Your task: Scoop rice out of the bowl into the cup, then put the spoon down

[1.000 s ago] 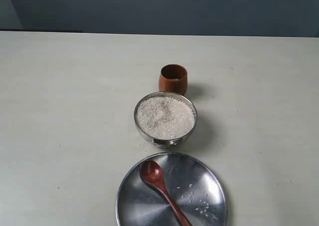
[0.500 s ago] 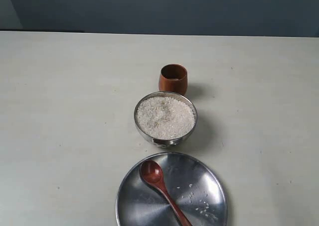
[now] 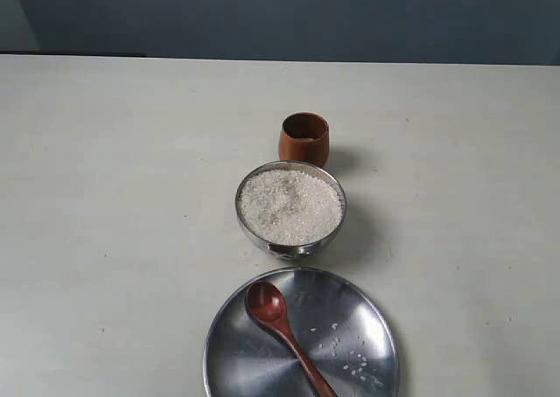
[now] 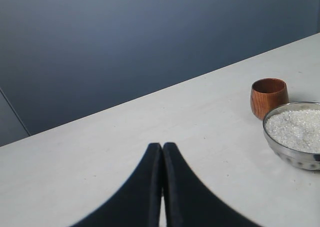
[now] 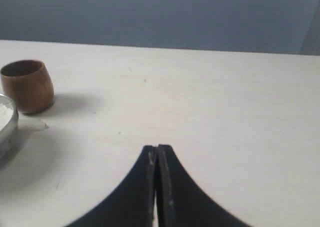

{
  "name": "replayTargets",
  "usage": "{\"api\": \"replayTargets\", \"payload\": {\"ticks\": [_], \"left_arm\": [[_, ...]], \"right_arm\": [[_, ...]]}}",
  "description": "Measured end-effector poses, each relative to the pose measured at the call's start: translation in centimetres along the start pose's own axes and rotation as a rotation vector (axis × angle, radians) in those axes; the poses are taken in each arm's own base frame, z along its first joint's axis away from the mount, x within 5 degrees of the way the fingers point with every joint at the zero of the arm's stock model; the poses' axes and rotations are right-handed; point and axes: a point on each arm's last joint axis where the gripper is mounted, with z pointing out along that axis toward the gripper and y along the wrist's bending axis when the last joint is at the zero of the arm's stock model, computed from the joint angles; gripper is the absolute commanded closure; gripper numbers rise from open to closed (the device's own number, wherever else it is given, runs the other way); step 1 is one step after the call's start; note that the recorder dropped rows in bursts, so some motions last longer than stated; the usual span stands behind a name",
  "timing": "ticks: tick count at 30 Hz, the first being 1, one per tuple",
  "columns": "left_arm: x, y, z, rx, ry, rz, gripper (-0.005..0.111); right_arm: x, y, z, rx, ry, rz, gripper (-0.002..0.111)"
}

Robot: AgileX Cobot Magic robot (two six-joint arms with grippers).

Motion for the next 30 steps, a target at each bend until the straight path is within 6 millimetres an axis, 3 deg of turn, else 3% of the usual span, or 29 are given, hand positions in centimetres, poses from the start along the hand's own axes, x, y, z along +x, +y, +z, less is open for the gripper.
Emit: {"api": "replayTargets", "payload": {"ticks": [18, 30], "left_arm": [[0.0, 0.0, 0.0, 0.0, 0.0, 0.0, 0.106], [0.0, 0.0, 0.0, 0.0, 0.0, 0.0, 0.106]], "right_arm": [[0.24, 0.02, 0.0, -0.003, 0.026, -0.037, 0.108], [0.43, 0.09, -0.01, -0.015, 0.046, -0.191, 0.108]]}}
